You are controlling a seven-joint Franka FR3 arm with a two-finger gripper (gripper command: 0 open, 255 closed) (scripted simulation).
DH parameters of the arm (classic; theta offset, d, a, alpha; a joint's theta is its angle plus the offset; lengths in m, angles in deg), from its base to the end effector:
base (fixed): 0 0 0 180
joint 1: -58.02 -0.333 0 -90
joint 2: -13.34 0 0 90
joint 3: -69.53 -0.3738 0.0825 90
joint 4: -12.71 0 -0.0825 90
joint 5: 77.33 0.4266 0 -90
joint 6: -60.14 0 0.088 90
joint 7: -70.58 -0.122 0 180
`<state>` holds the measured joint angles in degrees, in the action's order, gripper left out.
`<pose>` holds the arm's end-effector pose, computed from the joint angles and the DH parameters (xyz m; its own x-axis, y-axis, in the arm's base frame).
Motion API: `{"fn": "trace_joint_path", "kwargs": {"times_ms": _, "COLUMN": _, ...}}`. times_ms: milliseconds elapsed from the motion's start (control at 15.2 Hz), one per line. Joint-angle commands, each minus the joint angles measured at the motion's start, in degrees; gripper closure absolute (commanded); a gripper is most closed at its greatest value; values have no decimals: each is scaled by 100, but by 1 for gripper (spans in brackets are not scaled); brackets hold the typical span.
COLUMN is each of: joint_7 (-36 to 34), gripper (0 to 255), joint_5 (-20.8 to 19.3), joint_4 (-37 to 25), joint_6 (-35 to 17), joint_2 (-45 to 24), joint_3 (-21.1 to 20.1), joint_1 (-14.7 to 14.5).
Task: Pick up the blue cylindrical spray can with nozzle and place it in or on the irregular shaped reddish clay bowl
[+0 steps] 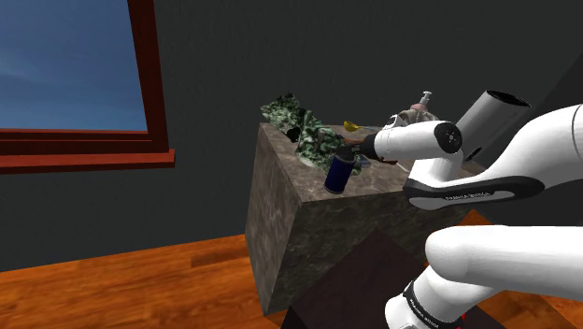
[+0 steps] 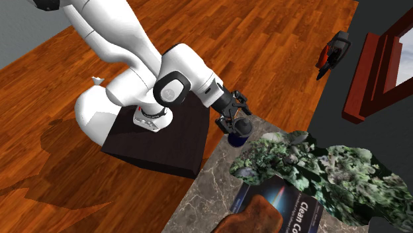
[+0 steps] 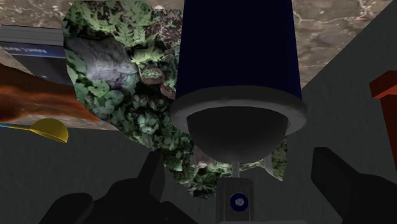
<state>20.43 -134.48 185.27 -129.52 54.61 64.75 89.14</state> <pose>0.3172 -0.0583 0.4173 0.5809 -0.1237 0.8045 -0.2929 -0.9540 0.0647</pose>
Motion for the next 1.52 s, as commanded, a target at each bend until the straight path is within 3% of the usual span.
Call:
{"fn": "trace_joint_path", "kwargs": {"times_ms": 0, "joint_7": 0, "gripper": 255, "joint_5": 0, "joint_4": 0, "joint_6": -2, "joint_2": -1, "joint_3": -2, "joint_1": 3}}
{"fn": "trace_joint_path", "kwargs": {"times_ms": 594, "joint_7": 0, "gripper": 255, "joint_5": 0, "joint_4": 0, "joint_6": -2, "joint_2": -1, "joint_3": -2, "joint_1": 3}}
{"fn": "trace_joint_path", "kwargs": {"times_ms": 792, "joint_7": 141, "gripper": 255, "joint_5": -55, "joint_4": -103, "joint_6": 657, "joint_2": 228, "joint_3": 760, "joint_1": -872}}
{"fn": "trace_joint_path", "kwargs": {"times_ms": 990, "joint_7": 426, "gripper": 255, "joint_5": 136, "joint_4": -191, "joint_6": 1217, "joint_2": 490, "joint_3": 1239, "joint_1": -1518}}
{"fn": "trace_joint_path", "kwargs": {"times_ms": 1452, "joint_7": 993, "gripper": 255, "joint_5": 660, "joint_4": -466, "joint_6": 2222, "joint_2": 1003, "joint_3": 1730, "joint_1": -2415}}
